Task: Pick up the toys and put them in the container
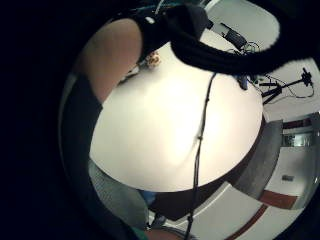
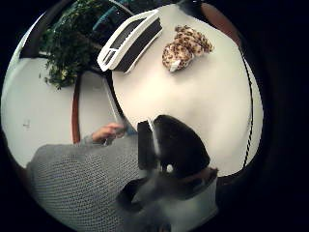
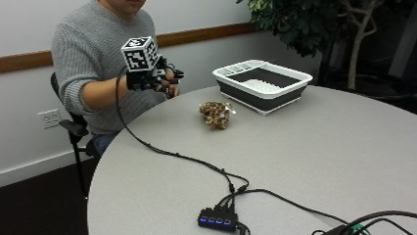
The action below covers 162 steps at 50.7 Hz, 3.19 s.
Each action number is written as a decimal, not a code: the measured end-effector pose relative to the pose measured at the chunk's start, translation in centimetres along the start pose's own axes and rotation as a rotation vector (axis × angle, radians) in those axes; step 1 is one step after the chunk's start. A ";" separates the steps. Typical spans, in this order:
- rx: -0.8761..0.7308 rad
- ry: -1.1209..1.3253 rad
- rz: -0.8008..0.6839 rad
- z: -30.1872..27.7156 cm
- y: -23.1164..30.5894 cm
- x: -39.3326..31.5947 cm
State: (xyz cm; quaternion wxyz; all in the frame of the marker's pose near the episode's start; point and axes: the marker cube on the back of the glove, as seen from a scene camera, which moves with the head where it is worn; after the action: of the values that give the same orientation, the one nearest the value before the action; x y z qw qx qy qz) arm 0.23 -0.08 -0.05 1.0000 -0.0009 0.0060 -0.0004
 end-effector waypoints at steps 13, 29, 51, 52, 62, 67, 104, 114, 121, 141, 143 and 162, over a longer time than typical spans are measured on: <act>-0.006 0.036 -0.004 -0.4 0.1 0.5; -0.025 0.016 -0.029 -0.9 -1.9 -0.3; -0.227 0.043 -0.064 4.0 -19.9 -3.3; -0.243 0.060 -0.054 5.0 -20.0 -3.2; -0.446 0.175 0.004 15.1 -18.2 -1.5; -0.397 0.157 -0.003 15.2 -17.7 -1.2; 0.100 0.157 -0.052 -5.3 -30.3 -4.6; 0.012 0.034 -0.233 -2.1 -37.5 -20.4; -0.013 0.063 -0.248 -0.9 -40.2 -24.5; -0.358 0.063 -0.144 8.1 -38.3 -22.3; -0.354 0.050 -0.139 8.0 -38.2 -22.4; -0.293 0.092 -0.168 2.6 -35.5 -16.4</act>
State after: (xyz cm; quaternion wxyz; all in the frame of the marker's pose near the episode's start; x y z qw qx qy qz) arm -16.17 -35.55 2.77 0.9843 -0.1471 0.0518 -0.0830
